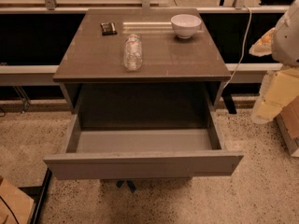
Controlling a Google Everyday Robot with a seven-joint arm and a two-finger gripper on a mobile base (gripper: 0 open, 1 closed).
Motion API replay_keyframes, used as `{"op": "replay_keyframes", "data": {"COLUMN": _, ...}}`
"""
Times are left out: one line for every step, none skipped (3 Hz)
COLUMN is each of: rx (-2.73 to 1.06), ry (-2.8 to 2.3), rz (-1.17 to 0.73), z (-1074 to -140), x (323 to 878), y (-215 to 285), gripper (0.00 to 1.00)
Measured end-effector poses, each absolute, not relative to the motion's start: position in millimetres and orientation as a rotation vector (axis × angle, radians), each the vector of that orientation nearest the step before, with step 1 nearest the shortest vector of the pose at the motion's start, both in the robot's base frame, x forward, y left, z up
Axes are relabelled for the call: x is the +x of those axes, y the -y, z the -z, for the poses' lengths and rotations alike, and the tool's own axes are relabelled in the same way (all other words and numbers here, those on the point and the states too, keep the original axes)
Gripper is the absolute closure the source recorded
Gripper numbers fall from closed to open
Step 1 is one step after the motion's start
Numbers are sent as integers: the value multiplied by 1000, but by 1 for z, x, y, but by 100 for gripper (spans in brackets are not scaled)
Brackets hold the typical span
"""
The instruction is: Close top drawer
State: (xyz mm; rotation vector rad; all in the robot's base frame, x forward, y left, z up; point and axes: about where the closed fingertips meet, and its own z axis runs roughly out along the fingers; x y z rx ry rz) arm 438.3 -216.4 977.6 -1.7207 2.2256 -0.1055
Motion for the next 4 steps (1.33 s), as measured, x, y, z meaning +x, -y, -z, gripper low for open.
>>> {"op": "replay_keyframes", "data": {"rx": -1743, "ry": -2242, "rz": 81, "z": -960, "x": 436, "y": 222, "gripper": 41}}
{"op": "replay_keyframes", "data": {"rx": -1804, "ry": -2250, "rz": 101, "z": -928, "x": 428, "y": 232, "gripper": 64}}
{"op": "replay_keyframes", "data": {"rx": -1813, "ry": -2254, "rz": 103, "z": -923, "x": 426, "y": 232, "gripper": 87}}
{"op": "replay_keyframes", "data": {"rx": -1810, "ry": -2248, "rz": 124, "z": -927, "x": 425, "y": 233, "gripper": 100}}
